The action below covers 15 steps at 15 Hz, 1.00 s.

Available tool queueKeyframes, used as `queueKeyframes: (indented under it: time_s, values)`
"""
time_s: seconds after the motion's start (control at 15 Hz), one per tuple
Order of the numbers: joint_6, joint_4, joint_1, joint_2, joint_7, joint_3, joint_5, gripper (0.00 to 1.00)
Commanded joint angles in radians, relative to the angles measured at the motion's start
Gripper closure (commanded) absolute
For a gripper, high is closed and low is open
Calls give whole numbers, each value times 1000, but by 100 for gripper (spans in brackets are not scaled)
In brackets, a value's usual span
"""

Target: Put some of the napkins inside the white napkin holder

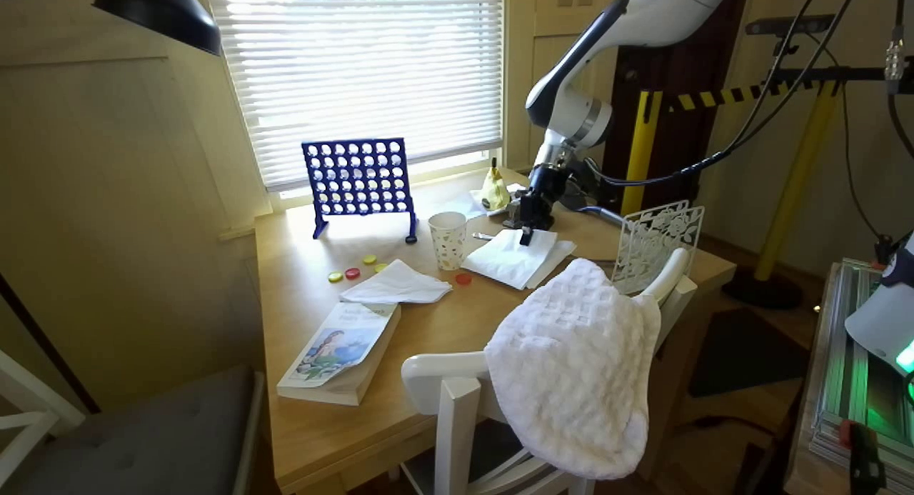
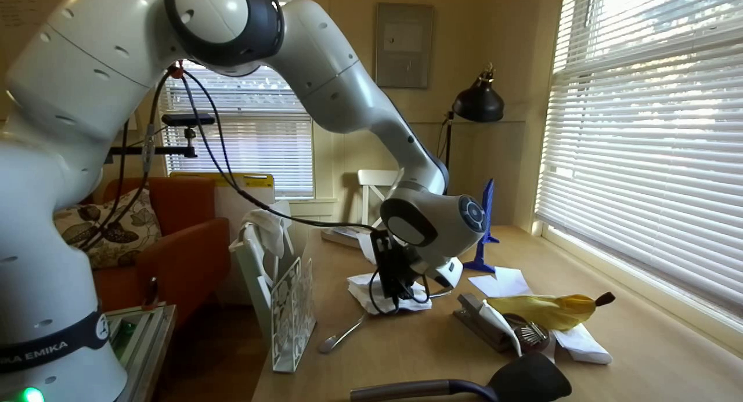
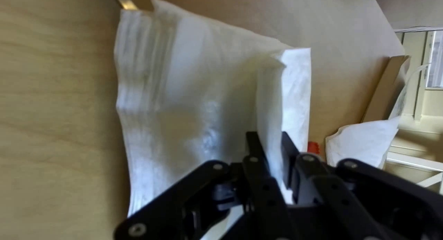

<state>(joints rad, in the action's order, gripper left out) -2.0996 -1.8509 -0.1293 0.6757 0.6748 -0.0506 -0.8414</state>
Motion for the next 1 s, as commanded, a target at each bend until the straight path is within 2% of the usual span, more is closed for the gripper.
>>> queueKeyframes:
  time_s: [0.0, 0.2, 0.47, 0.67, 0.93]
  values:
    - [32, 34, -10, 21, -46, 0, 35, 100]
    - [48, 19, -6, 5, -57, 8, 67, 99]
    - [74, -118, 1, -132, -15, 22, 226, 99]
    - [6, -235, 4, -250, 18, 23, 364, 99]
    - [-64, -343, 7, -406, 97, 2, 460, 99]
